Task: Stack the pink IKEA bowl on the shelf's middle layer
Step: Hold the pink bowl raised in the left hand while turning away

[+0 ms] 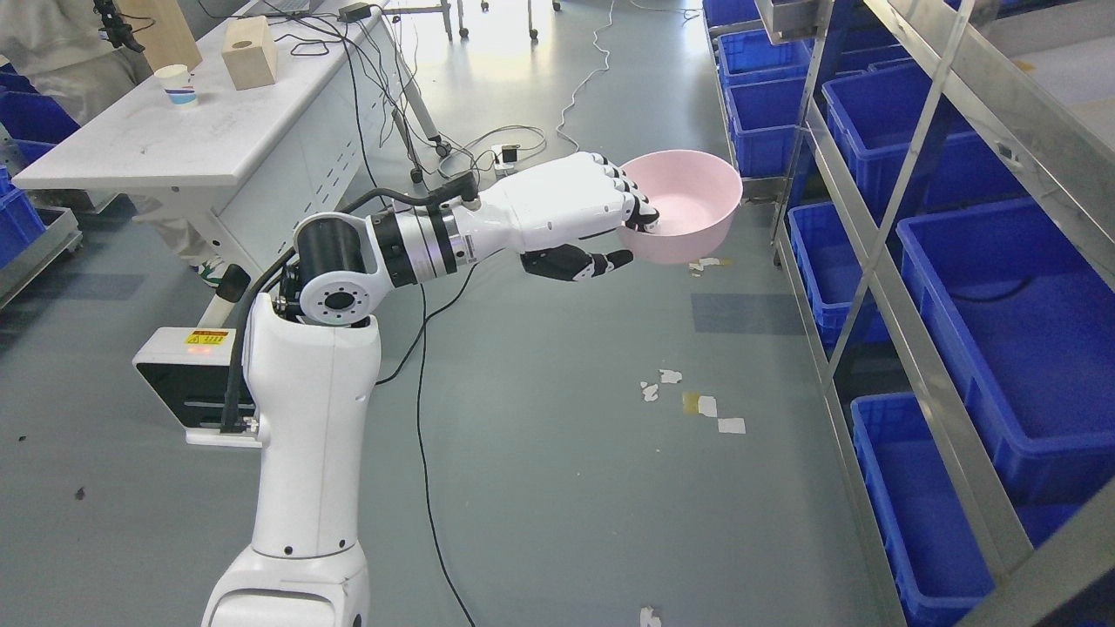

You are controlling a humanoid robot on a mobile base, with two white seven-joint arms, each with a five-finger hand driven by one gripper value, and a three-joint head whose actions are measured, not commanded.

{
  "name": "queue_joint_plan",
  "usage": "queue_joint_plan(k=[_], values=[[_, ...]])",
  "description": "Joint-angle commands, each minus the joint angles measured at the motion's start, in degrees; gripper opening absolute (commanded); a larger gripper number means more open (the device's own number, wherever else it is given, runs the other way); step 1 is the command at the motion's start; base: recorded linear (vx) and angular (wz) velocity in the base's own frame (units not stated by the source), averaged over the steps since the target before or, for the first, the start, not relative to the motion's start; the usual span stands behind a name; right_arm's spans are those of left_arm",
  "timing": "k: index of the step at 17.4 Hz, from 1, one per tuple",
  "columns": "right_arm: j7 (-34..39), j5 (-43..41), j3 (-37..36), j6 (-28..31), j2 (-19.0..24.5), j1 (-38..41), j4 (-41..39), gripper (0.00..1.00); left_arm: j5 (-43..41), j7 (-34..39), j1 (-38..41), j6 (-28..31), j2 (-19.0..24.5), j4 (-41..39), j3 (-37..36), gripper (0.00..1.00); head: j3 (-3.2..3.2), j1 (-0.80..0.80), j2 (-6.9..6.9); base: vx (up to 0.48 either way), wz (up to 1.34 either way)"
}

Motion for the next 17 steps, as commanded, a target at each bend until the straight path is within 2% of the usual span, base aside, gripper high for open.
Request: queue_joint_plan(k=[1, 17], values=[[0.00, 0.00, 0.00, 0.01, -1.00, 0.27, -1.00, 1.00, 0.00, 0.83, 0.10, -0.04, 1.01, -0.47, 1.65, 0.02, 0.00, 0.00, 0.00, 0.445, 0.11], [0.00, 0.00, 0.00, 0.01, -1.00, 0.18, -1.00, 1.00, 0.00, 1.36, -1.04, -0.04, 1.01, -0.47, 1.56, 0.02, 0.00, 0.00, 0.00, 0.398, 0.03]])
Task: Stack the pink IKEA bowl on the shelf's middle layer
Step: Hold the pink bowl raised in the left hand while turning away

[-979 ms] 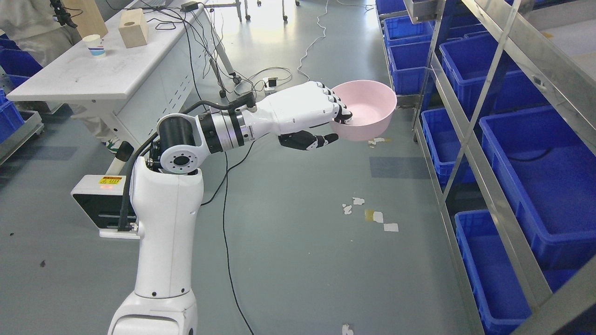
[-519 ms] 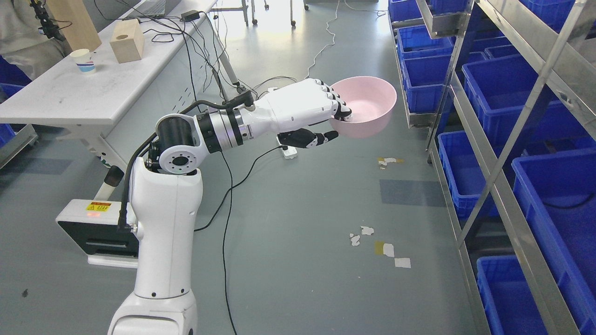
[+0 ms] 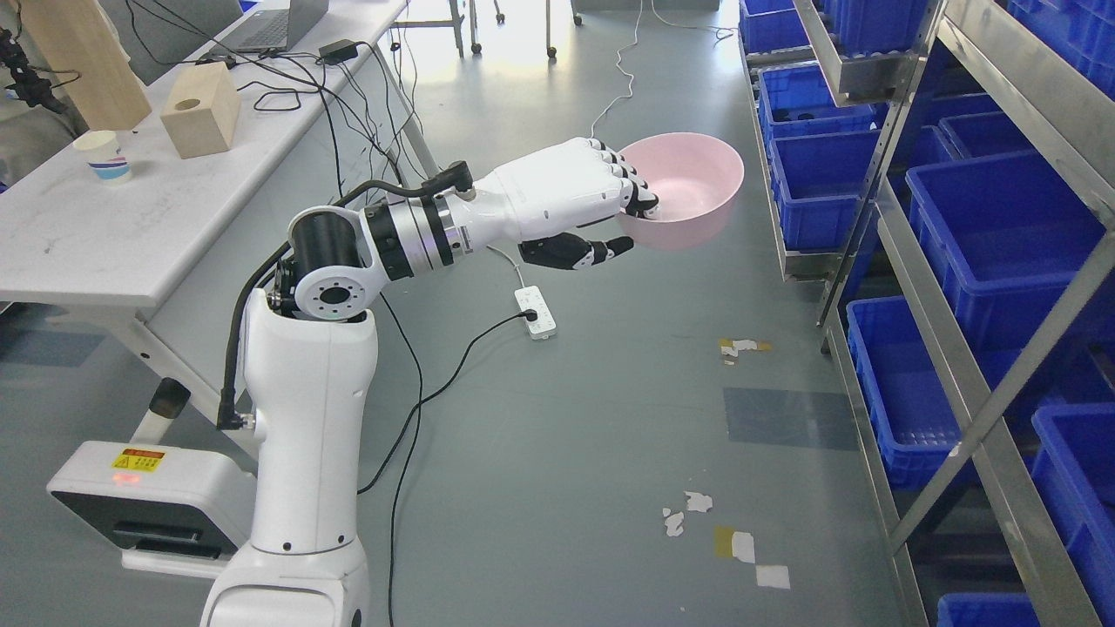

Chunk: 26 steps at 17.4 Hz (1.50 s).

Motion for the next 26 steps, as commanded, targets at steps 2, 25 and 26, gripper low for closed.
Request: queue_joint_plan(k=[2, 25, 26], values=[[0.00, 0.00, 0.00, 0.01, -1.00, 0.26, -1.00, 1.00, 0.08, 0.09, -0.36, -0.04, 1.00, -0.07, 1.13, 0.03, 0.00, 0.00, 0.00, 0.402, 0.01], [0.00, 0.00, 0.00, 0.01, -1.00, 0.26, -1.00, 1.00, 0.34, 0.18, -0.09, -0.04, 1.00, 0.11, -3.35, 0.04, 0.00, 0.00, 0.00, 0.221, 0.01], [0.00, 0.00, 0.00, 0.01, -1.00, 0.26, -1.00, 1.00, 0.34, 0.18, -0.09, -0.04, 1.00, 0.11, -3.35, 0.04, 0.00, 0.00, 0.00, 0.060, 0.00]])
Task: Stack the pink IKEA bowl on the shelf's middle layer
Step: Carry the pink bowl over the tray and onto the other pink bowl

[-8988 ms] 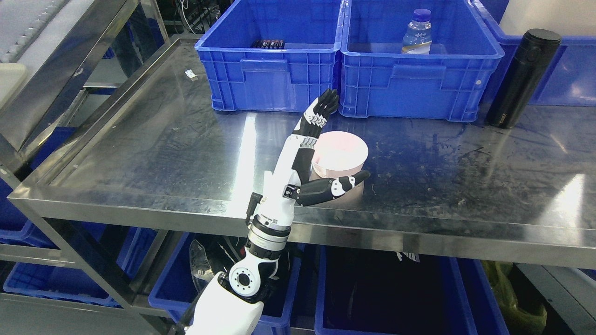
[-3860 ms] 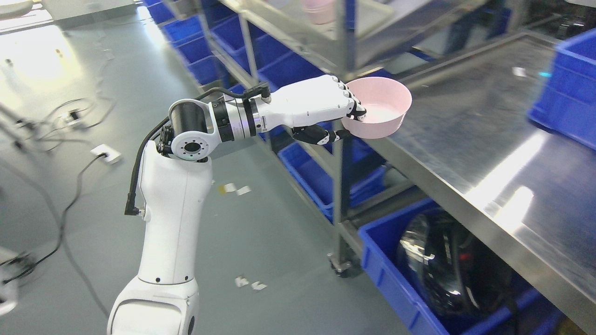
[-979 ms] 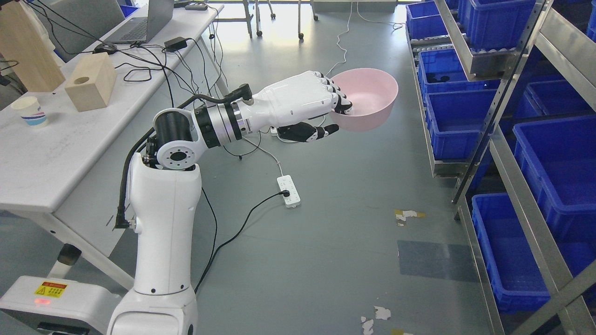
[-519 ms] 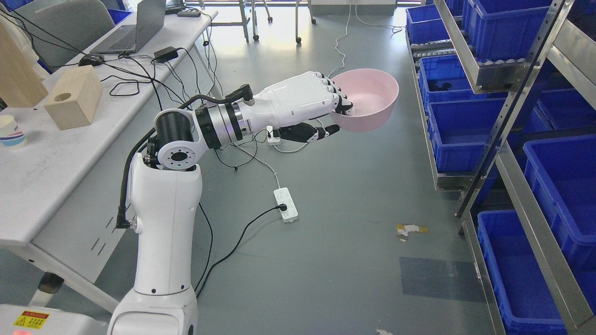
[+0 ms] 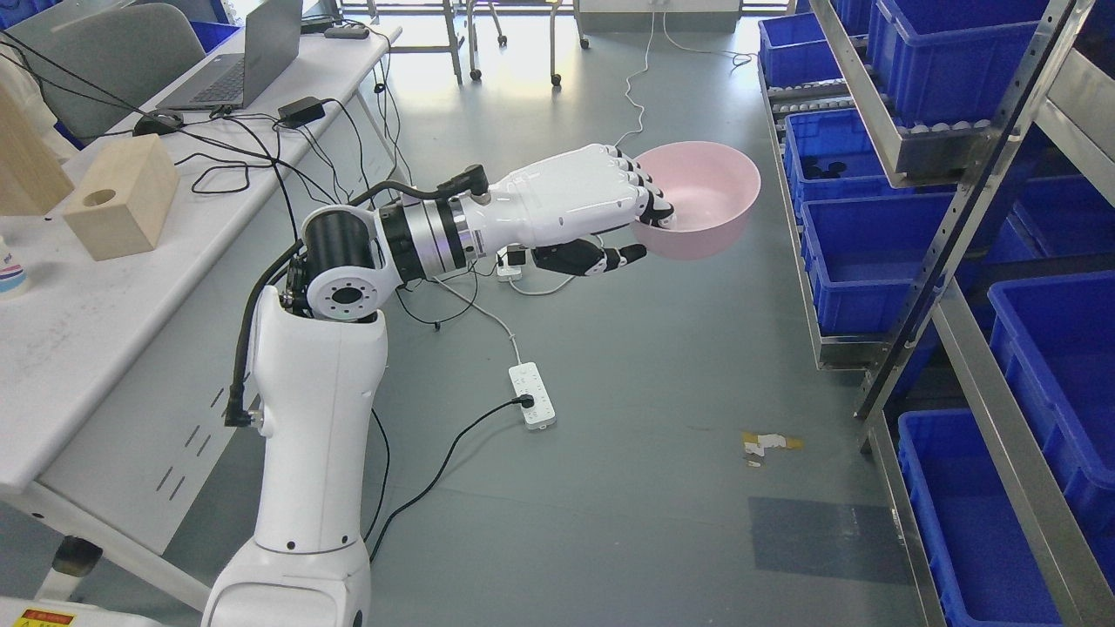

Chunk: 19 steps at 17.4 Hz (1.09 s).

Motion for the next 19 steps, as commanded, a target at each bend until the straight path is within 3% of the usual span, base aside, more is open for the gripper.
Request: queue_joint_plan(k=[1, 6, 13, 19], values=[[-0.01, 0.00, 0.00, 0.01, -1.00, 0.31, -1.00, 1.00, 0.07, -0.01, 0.03, -0.04, 1.00, 0.02, -1.13, 0.04, 0.00, 0.00, 0.00, 0.043, -0.03], [-0.01, 0.00, 0.00, 0.01, -1.00, 0.22, -1.00, 1.00, 0.33, 0.52, -0.06, -0.04, 1.00, 0.02, -1.66, 0.04, 0.00, 0.00, 0.00, 0.005, -0.46], [-0.01, 0.00, 0.00, 0.01, -1.00, 0.31, -1.00, 1.00, 6.83, 4.99, -0.67, -0.04, 1.00, -0.16, -4.91, 0.04, 0.00, 0.00, 0.00, 0.014, -1.10], [-0.01, 0.00, 0.00, 0.01, -1.00, 0.31, -1.00, 1.00, 6.06, 4.57, -11.82, -0.04, 1.00, 2.73, -0.71, 0.04, 0.00, 0.00, 0.00, 0.007, -1.26]])
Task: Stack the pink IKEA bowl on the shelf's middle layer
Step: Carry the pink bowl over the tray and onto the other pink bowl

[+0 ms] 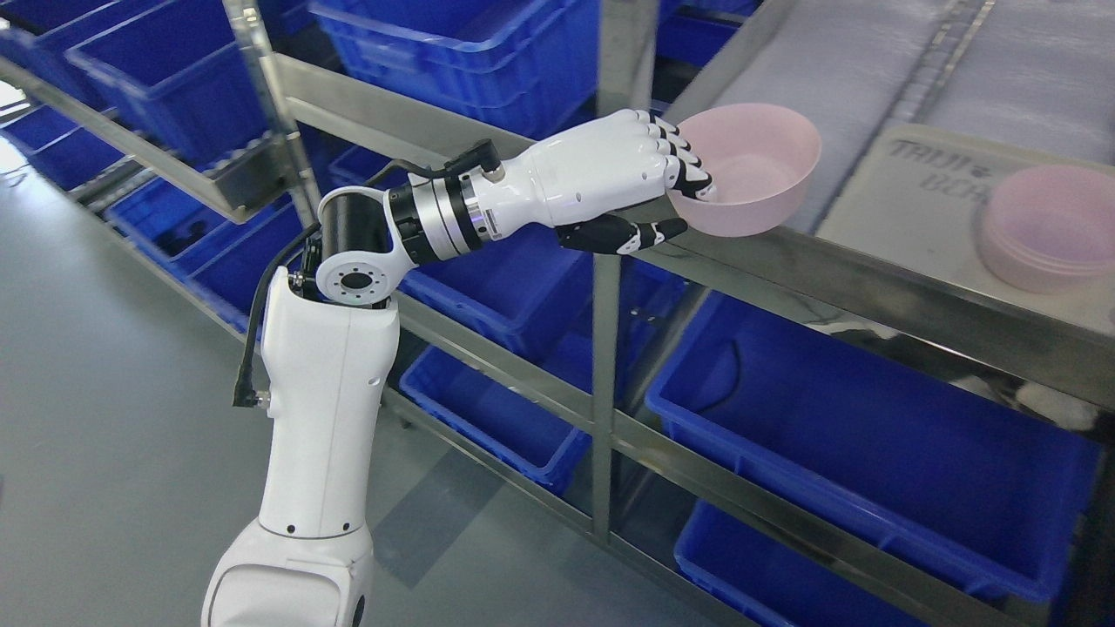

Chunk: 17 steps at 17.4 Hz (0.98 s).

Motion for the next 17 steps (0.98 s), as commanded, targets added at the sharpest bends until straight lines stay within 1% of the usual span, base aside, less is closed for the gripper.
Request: queue_joint_plan(k=[1, 4, 6, 8, 10, 12, 14, 15, 17], values=[[-0.01, 0.00, 0.00, 0.03, -1.00, 0.25, -1.00, 1.00, -1.12, -1.38, -9.02, -0.04, 1.00, 4.29, 3.12, 0.04, 0.00, 0.00, 0.00, 0.010, -1.11], [-0.01, 0.00, 0.00, 0.03, -1.00, 0.25, -1.00, 1.00, -6.14, -4.37, -11.67, -0.04, 1.00, 9.48, 4.62, 0.04, 0.00, 0.00, 0.00, 0.014, -1.08], [-0.01, 0.00, 0.00, 0.03, -1.00, 0.25, -1.00, 1.00, -10.69, -5.42, -10.80, -0.04, 1.00, 9.84, 4.88, 0.04, 0.00, 0.00, 0.00, 0.018, -0.91], [-0.01, 0.00, 0.00, 0.03, -1.00, 0.25, -1.00, 1.00, -12.21, -6.31, -10.53, -0.04, 1.22, 10.19, 5.06, 0.04, 0.00, 0.00, 0.00, 0.028, -0.75], [-0.01, 0.00, 0.00, 0.03, -1.00, 0.25, -1.00, 1.00, -14.05, -6.57, -10.71, -0.04, 2.72, 10.64, 4.80, 0.04, 0.00, 0.00, 0.00, 0.028, -0.53], [-0.01, 0.00, 0.00, 0.03, -1.00, 0.25, -1.00, 1.00, -14.76, -7.80, -10.79, -0.04, 3.16, 11.68, 4.45, 0.04, 0.00, 0.00, -0.02, 0.031, -0.31], [-0.01, 0.00, 0.00, 0.03, -1.00, 0.25, -1.00, 1.00, -15.29, -7.80, -11.14, -0.04, 2.29, 13.61, 3.49, 0.04, 0.00, 0.00, -0.02, 0.022, -0.14], [-0.01, 0.00, 0.00, 0.03, -1.00, 0.16, -1.00, 1.00, -15.64, -7.63, -12.02, -0.04, 1.00, 15.36, 1.57, 0.04, 0.00, 0.00, -0.02, 0.011, -0.01], [-0.01, 0.00, 0.00, 0.03, -1.00, 0.16, -1.00, 1.00, -15.90, -7.19, -14.74, -0.04, 1.00, 18.45, -1.34, 0.04, 0.00, 0.00, -0.02, 0.000, 0.00]])
